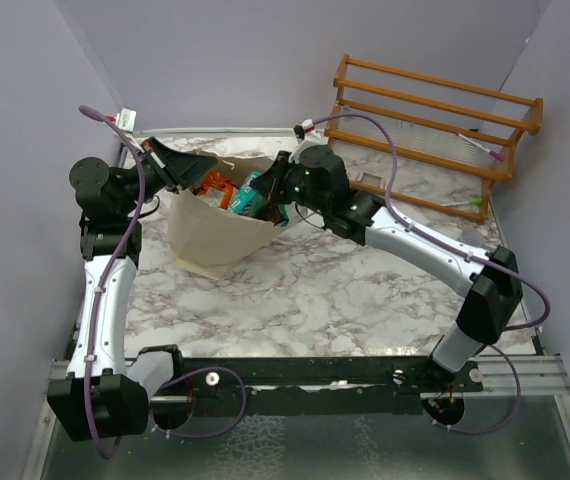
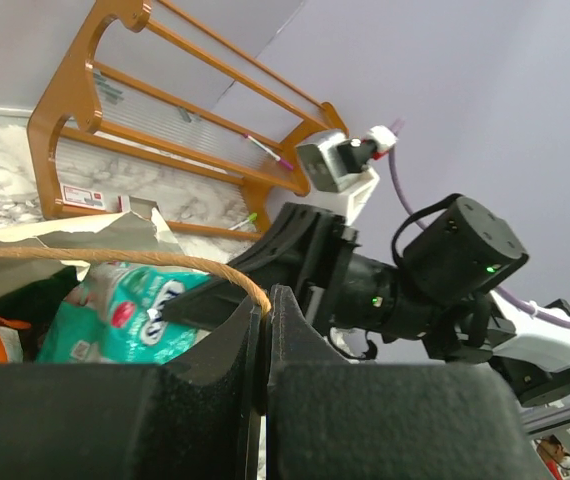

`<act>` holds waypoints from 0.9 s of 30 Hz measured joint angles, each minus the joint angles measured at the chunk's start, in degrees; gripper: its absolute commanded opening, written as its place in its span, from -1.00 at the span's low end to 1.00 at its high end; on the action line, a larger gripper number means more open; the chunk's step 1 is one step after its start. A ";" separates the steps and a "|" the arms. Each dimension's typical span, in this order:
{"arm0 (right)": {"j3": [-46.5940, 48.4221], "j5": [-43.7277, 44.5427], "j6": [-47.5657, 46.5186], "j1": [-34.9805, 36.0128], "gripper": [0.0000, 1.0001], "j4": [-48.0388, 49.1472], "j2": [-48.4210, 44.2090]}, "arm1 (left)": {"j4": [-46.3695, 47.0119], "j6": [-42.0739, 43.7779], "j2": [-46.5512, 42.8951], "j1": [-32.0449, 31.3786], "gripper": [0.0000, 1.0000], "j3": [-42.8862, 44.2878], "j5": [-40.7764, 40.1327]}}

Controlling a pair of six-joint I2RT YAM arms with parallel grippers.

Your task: Take the snacks out of the paper bag

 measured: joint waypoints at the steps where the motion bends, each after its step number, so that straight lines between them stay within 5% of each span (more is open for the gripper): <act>1: -0.52 0.02 -0.17 -0.02 -0.97 0.02 -1.07 | 0.00 0.00 0.00 0.02 -1.00 0.00 -0.02; 19: -2.75 -0.15 -6.19 0.00 -0.98 -4.20 -22.08 | -2.95 0.76 0.11 0.02 -1.00 0.61 -0.35; 27: -5.35 4.50 -15.76 0.00 -0.98 -8.92 -40.61 | -12.68 10.14 1.97 0.00 -1.00 10.19 -1.99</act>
